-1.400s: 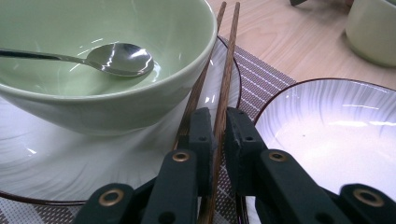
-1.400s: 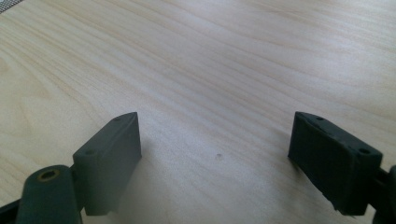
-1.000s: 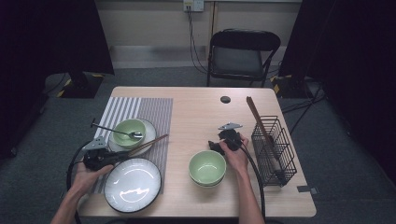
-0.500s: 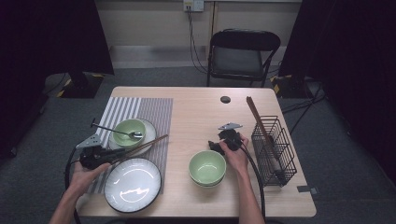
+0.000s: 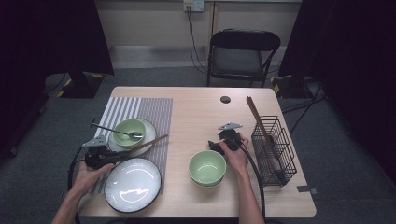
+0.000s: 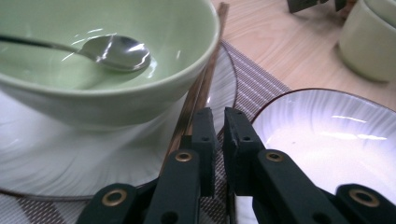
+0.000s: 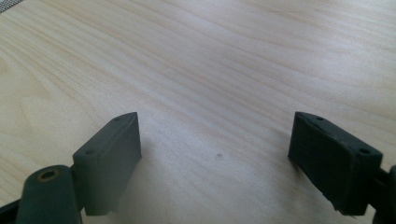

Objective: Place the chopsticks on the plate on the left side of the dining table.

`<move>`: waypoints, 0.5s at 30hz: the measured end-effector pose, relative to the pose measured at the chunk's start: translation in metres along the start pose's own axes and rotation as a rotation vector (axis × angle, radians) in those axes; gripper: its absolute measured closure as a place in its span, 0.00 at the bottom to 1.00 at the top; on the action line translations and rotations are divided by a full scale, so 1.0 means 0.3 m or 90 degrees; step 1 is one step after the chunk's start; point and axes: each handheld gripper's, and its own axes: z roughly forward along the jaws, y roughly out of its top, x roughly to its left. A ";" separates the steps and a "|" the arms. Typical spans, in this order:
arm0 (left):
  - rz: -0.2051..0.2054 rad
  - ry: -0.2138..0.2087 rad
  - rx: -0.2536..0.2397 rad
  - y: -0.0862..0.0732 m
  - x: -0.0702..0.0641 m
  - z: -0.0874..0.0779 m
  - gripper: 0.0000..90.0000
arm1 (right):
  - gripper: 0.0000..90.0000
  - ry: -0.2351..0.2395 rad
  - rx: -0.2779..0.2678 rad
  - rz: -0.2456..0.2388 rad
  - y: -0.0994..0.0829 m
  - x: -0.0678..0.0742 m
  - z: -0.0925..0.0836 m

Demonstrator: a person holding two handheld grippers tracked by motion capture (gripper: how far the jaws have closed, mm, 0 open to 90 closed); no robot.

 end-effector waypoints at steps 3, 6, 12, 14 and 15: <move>0.000 0.001 -0.004 -0.002 0.003 -0.006 0.92 | 0.18 0.000 0.000 0.000 0.000 0.000 0.000; -0.004 0.004 -0.010 -0.002 0.006 -0.012 0.92 | 0.18 0.000 0.000 0.000 0.000 0.000 0.000; -0.017 0.010 -0.030 -0.004 0.022 -0.046 0.88 | 0.18 0.000 0.000 0.000 0.000 0.000 0.000; -0.018 0.009 -0.047 -0.004 0.027 -0.064 0.88 | 0.18 0.000 0.000 0.000 0.000 0.000 0.000; -0.023 0.012 -0.052 -0.004 0.029 -0.071 0.87 | 0.18 0.000 0.000 0.000 0.000 0.000 0.000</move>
